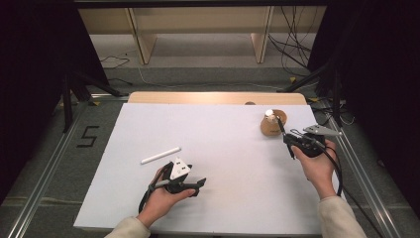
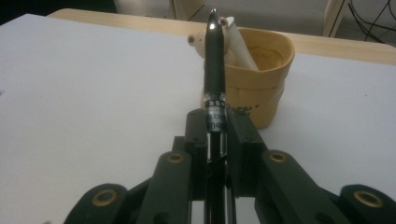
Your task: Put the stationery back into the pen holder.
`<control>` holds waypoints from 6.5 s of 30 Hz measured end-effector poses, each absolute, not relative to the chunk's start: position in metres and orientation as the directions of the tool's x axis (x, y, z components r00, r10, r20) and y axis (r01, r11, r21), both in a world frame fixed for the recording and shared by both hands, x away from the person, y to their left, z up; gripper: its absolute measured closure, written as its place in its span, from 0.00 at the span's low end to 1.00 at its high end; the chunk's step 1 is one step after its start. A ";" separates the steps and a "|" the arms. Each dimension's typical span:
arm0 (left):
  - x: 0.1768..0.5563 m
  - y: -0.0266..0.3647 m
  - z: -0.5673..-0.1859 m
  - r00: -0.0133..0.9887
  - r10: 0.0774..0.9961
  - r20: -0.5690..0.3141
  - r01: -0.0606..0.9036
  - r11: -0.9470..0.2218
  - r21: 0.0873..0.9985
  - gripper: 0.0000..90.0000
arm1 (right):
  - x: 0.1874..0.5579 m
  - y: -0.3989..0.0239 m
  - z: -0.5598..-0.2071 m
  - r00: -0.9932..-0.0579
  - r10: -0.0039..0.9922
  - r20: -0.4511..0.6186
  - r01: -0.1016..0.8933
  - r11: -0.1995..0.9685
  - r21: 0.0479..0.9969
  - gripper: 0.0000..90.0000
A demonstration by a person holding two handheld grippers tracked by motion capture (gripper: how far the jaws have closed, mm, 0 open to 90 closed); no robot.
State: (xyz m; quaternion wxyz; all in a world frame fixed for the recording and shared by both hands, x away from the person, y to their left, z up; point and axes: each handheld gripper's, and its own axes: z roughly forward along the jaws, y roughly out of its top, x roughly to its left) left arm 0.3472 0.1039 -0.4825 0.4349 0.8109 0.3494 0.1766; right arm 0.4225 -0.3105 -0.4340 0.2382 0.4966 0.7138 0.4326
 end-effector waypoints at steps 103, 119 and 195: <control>0.349 0.104 -0.483 0.694 0.719 -0.023 0.417 -0.377 0.827 0.34 | 0.507 -0.296 -0.414 -0.292 0.950 0.111 0.404 0.018 0.914 0.88; 0.349 0.104 -0.483 0.695 0.718 -0.023 0.418 -0.377 0.827 0.34 | 0.515 -0.295 -0.418 -0.281 0.953 0.116 0.407 0.009 0.914 0.88; 0.349 0.103 -0.483 0.699 0.715 -0.030 0.418 -0.374 0.828 0.34 | 0.542 -0.286 -0.421 -0.263 0.962 0.068 0.371 0.036 0.928 0.88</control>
